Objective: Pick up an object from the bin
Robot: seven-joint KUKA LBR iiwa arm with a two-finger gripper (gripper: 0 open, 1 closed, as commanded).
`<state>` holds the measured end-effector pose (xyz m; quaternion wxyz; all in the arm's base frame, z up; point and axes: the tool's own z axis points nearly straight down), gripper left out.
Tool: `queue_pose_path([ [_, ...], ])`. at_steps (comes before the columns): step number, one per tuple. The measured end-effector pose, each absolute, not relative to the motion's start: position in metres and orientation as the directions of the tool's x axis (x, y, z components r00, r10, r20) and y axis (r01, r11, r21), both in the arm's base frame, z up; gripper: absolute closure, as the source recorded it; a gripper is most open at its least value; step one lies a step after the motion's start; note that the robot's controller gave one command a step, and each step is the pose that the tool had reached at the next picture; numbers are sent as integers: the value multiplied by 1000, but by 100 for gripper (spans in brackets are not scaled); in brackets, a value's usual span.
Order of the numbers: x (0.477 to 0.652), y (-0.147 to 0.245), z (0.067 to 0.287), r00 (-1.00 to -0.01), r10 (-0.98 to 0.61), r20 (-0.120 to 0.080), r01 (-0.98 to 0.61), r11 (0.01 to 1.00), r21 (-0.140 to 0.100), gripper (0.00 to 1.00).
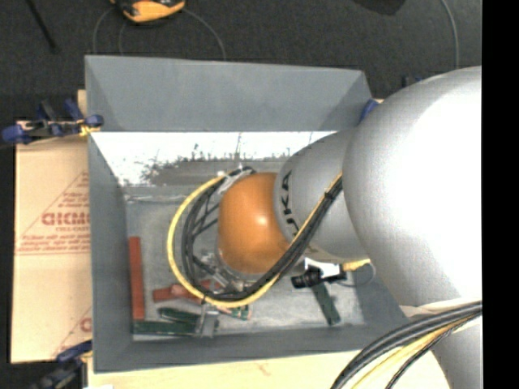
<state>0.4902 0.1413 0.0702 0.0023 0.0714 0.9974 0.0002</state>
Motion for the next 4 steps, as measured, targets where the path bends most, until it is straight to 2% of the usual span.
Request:
queue_pose_path([
  [1,476,151,71,-916,402,1,402,916,0,100],
  [3,475,151,74,-915,403,1,403,915,-1,100],
  [4,473,150,88,-915,403,7,403,915,-6,100],
])
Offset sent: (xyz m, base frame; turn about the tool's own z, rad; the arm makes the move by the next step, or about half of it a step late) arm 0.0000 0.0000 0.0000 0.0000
